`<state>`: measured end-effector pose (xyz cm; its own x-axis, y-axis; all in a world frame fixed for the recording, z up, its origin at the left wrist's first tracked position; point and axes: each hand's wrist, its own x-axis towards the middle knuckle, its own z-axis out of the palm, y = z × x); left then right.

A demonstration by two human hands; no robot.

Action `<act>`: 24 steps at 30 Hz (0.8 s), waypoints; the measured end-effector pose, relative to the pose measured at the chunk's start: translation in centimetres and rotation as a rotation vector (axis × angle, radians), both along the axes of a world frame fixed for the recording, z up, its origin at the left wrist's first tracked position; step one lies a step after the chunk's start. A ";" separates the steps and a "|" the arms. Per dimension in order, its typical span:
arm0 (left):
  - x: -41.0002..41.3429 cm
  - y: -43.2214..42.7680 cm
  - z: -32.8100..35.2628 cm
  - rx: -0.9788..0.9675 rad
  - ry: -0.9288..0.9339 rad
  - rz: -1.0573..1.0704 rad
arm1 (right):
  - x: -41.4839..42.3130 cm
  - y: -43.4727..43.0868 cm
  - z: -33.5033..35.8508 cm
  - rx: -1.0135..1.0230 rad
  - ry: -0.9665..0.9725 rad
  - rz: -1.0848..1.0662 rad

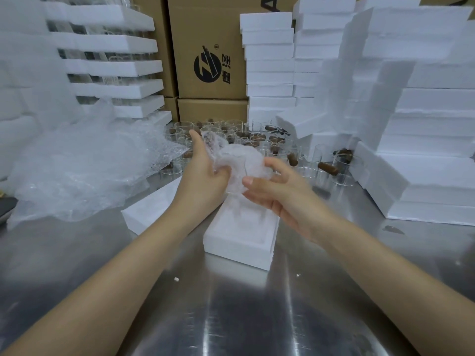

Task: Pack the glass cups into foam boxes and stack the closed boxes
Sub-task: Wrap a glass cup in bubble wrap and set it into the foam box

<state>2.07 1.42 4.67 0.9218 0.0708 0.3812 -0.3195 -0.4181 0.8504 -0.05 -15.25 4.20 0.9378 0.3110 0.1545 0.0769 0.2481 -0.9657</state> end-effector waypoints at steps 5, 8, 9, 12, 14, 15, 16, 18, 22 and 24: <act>-0.9 -0.3 0.2 0.123 -0.063 0.133 | -0.1 0.2 -0.4 -0.301 -0.124 -0.124; -1.4 -0.7 0.0 0.213 -0.172 0.154 | 0.0 0.2 -0.4 -0.256 -0.108 -0.100; -1.5 -0.8 0.0 0.231 -0.188 0.133 | 0.0 0.2 -0.3 -0.166 -0.066 -0.055; -1.4 -0.9 0.3 0.028 -0.065 -0.033 | 0.0 -0.1 0.4 0.161 0.089 0.071; -1.6 -1.1 0.7 -0.109 0.056 -0.120 | 0.0 -0.3 0.7 0.283 0.168 0.128; -1.7 -1.2 0.8 -0.113 0.074 -0.145 | -0.1 -0.3 0.7 0.309 0.190 0.158; -1.9 -1.3 0.9 -0.104 0.062 -0.173 | -0.1 -0.3 0.7 0.321 0.201 0.185; -2.2 -1.3 1.0 -0.087 -0.010 -0.177 | -0.2 -0.1 0.6 0.330 0.208 0.218; -2.3 -1.4 0.8 0.022 -0.044 -0.078 | -0.2 0.1 0.3 0.276 0.219 0.194; -2.4 -1.4 0.7 0.095 -0.127 -0.049 | -0.2 0.1 0.3 0.223 0.207 0.176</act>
<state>-0.28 0.01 5.34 0.8672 -0.0149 0.4977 -0.4440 -0.4757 0.7593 -0.21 -15.16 4.53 0.8915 0.4504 0.0489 -0.1774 0.4464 -0.8771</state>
